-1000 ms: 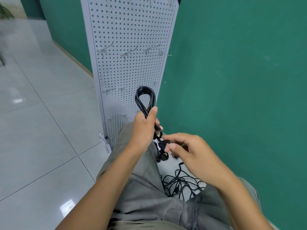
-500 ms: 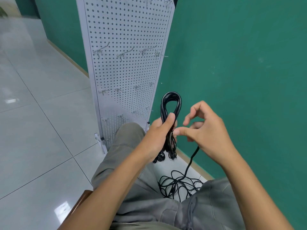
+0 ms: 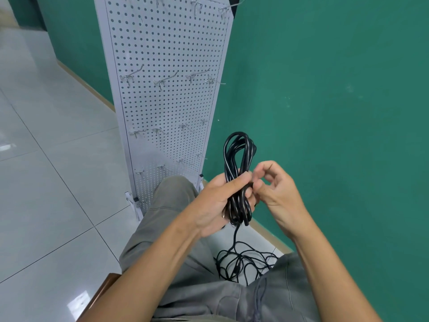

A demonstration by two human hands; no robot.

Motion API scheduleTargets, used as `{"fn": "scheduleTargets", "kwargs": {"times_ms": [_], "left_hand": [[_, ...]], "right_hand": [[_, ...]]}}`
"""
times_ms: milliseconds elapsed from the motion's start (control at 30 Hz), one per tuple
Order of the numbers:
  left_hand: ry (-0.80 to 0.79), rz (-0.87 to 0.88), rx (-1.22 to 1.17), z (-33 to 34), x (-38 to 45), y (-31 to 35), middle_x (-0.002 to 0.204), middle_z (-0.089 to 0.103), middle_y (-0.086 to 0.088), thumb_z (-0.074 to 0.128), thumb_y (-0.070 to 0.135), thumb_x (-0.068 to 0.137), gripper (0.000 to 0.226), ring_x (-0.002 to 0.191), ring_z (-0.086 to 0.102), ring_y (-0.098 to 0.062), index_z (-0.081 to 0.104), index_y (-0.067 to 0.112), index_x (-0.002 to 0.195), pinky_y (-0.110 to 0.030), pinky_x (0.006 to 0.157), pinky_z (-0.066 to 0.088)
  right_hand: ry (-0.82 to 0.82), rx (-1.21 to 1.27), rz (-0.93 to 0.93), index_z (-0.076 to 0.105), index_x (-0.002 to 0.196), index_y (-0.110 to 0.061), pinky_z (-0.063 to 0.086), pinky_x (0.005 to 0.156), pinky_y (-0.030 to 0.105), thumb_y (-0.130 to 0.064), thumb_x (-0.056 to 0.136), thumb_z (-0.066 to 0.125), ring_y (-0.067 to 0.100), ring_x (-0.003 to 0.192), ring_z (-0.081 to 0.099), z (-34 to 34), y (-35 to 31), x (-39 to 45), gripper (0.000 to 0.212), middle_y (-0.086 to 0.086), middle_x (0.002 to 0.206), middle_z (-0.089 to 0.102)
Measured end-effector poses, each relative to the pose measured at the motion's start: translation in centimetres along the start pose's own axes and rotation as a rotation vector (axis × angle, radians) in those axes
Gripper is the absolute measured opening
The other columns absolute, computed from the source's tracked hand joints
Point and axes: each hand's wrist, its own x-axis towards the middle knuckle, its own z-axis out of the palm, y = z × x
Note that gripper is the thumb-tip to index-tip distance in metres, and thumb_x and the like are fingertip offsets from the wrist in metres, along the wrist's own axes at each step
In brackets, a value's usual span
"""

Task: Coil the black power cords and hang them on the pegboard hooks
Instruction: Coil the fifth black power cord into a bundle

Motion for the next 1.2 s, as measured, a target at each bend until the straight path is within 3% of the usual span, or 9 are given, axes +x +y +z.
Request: {"fn": "scheduleTargets", "kwargs": {"times_ms": [133,267,467,667,767,833,900,1033,1200], "left_hand": [[-0.002,-0.009,0.028,-0.1,-0.1,0.5,0.072,0.047,-0.002,0.053,0.016,0.106,0.019,0.061,0.049,-0.014,0.065,0.010,0.092,-0.023,0.057,0.044],[0.019,0.002,0.072,-0.5,-0.1,1.4,0.070,0.045,-0.002,0.054,0.016,0.106,0.019,0.060,0.047,-0.014,0.048,0.012,0.089,-0.025,0.062,0.042],[0.143,-0.041,0.557,-0.7,-0.2,1.6,0.065,0.057,0.005,0.058,0.030,0.104,0.021,0.064,0.052,-0.018,0.054,0.010,0.098,-0.029,0.060,0.046],[0.075,-0.072,0.658,-0.5,-0.3,1.7,0.072,0.052,-0.007,0.058,0.054,0.094,0.047,0.071,0.046,-0.024,0.055,0.007,0.094,-0.034,0.065,0.045],[0.001,-0.091,0.684,-0.6,-0.4,1.9,0.089,0.052,-0.008,0.066,0.042,0.098,0.042,0.082,0.049,-0.020,0.064,0.002,0.109,-0.036,0.080,0.046],[-0.003,-0.108,0.720,-0.6,-0.4,1.9,0.084,0.061,0.003,0.066,0.026,0.099,0.008,0.081,0.057,-0.011,0.070,0.019,0.099,-0.027,0.082,0.050],[0.043,-0.123,0.723,-0.8,-0.3,1.8,0.073,0.056,0.004,0.066,0.026,0.098,0.019,0.071,0.055,-0.014,0.065,0.024,0.079,-0.025,0.069,0.048],[0.107,-0.106,0.587,-1.3,-0.2,1.8,0.061,0.044,-0.004,0.057,0.021,0.101,0.037,0.058,0.051,-0.021,0.047,0.013,0.067,-0.026,0.055,0.041],[0.159,-0.061,0.461,-1.5,-0.3,2.7,0.061,0.047,0.000,0.048,0.016,0.106,0.039,0.058,0.057,-0.016,0.046,0.013,0.068,-0.025,0.059,0.044]], "right_hand": [[-0.026,-0.037,0.058,0.056,0.103,-0.004,0.053,0.062,0.025,-0.059,0.066,0.085,0.014,0.063,0.065,-0.4,1.4,-0.4,0.072,0.005,0.079,0.069],[-0.003,-0.013,0.131,0.063,0.104,-0.004,0.051,0.081,0.032,-0.051,0.085,0.077,0.018,0.076,0.060,-1.6,3.1,-1.0,0.053,0.014,0.089,0.065],[0.188,-0.131,0.091,0.061,0.077,-0.006,0.042,0.060,0.016,-0.016,0.089,0.072,0.007,0.057,0.047,-2.1,2.5,-1.7,0.019,-0.005,0.061,0.056],[0.309,-0.401,0.045,0.066,0.073,-0.007,0.045,0.058,0.017,-0.019,0.084,0.082,0.007,0.058,0.052,-2.2,0.8,-1.9,0.023,0.002,0.062,0.060],[0.337,-0.491,0.018,0.068,0.073,-0.009,0.051,0.067,0.030,-0.023,0.082,0.084,0.014,0.064,0.057,-1.9,0.3,-1.9,0.023,0.016,0.072,0.067],[0.362,-0.513,0.012,0.070,0.072,-0.012,0.052,0.068,0.033,-0.023,0.081,0.086,0.015,0.064,0.058,-1.6,0.1,-1.8,0.021,0.014,0.074,0.069],[0.385,-0.495,0.003,0.071,0.072,-0.014,0.051,0.066,0.032,-0.023,0.080,0.087,0.015,0.064,0.058,-1.4,0.0,-1.7,0.020,0.011,0.071,0.070],[0.304,-0.309,0.022,0.070,0.083,-0.009,0.044,0.060,0.019,-0.020,0.087,0.079,0.009,0.060,0.051,-1.3,0.4,-1.8,0.014,-0.004,0.066,0.062],[0.096,-0.099,0.206,0.065,0.092,0.004,0.048,0.078,0.028,-0.035,0.090,0.070,0.019,0.071,0.055,-2.0,3.2,-3.3,0.039,0.006,0.069,0.057]]}}
